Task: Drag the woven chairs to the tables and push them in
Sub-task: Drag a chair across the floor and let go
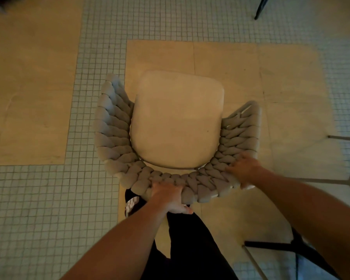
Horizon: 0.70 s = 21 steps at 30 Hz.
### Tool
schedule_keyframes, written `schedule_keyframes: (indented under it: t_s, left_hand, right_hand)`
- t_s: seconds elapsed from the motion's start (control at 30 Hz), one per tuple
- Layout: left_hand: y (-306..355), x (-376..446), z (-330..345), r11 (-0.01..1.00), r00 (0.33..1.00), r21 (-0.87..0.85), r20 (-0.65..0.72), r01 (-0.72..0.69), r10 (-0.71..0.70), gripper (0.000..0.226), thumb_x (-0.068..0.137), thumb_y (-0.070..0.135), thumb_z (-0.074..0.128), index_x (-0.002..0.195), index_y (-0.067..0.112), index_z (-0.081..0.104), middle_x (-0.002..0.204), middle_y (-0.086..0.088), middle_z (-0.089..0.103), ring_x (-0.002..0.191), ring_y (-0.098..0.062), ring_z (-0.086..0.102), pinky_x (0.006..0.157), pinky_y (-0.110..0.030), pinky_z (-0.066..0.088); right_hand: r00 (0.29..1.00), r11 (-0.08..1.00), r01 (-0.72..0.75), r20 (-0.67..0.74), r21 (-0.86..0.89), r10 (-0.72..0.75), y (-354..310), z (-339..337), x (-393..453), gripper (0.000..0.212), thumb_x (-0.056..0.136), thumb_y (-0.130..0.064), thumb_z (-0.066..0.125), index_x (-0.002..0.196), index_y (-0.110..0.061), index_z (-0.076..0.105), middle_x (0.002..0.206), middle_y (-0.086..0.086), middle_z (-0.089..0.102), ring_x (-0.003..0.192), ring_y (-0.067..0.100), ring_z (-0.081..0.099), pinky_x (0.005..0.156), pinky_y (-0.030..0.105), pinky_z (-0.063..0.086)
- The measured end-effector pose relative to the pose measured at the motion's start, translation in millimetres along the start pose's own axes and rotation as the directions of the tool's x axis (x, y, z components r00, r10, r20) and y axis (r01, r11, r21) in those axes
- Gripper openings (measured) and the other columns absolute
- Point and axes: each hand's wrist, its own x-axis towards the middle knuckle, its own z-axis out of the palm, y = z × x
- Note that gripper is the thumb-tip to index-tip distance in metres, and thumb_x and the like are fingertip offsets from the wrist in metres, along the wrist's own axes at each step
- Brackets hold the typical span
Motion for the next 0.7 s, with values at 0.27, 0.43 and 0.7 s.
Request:
schedule_keyframes:
  t_s: [0.27, 0.43, 0.7]
  left_hand:
    - [28.7, 11.6, 3.8, 1.000, 0.994, -0.026, -0.112, 0.006, -0.008, 0.055, 0.088, 0.037, 0.073, 0.137, 0.026, 0.048, 0.126, -0.008, 0.053, 0.113, -0.034, 0.052, 0.091, -0.049, 0.043]
    - [26.0, 7.6, 7.0, 0.997, 0.979, 0.060, -0.192, -0.056, 0.067, 0.036, 0.092, 0.035, 0.068, 0.123, 0.024, 0.056, 0.112, -0.008, 0.057, 0.099, -0.031, 0.055, 0.075, -0.041, 0.040]
    - [-21.9, -10.0, 4.1, 0.974, 0.963, 0.214, -0.238, -0.073, 0.124, 0.022, 0.091, 0.021, 0.063, 0.112, 0.025, 0.060, 0.103, -0.006, 0.062, 0.095, -0.028, 0.059, 0.070, -0.038, 0.046]
  right_hand:
    - [0.991, 0.980, -0.136, -0.026, -0.148, 0.134, 48.5, -8.2, 3.8, 0.069, 0.090, -0.045, 0.070, 0.150, -0.032, 0.039, 0.155, 0.004, 0.043, 0.149, 0.029, 0.026, 0.123, 0.057, 0.007]
    - [0.990, 0.976, -0.142, -0.038, -0.165, 0.137, 44.9, -9.8, 2.2, 0.060, 0.093, -0.047, 0.066, 0.146, -0.027, 0.044, 0.149, 0.005, 0.050, 0.140, 0.028, 0.039, 0.119, 0.049, 0.019]
    - [0.986, 0.986, -0.160, -0.049, -0.042, 0.158, 1.6, -18.7, -1.4, 0.075, 0.089, -0.051, 0.072, 0.147, -0.015, 0.040, 0.147, 0.005, 0.052, 0.137, 0.027, 0.045, 0.114, 0.044, 0.025]
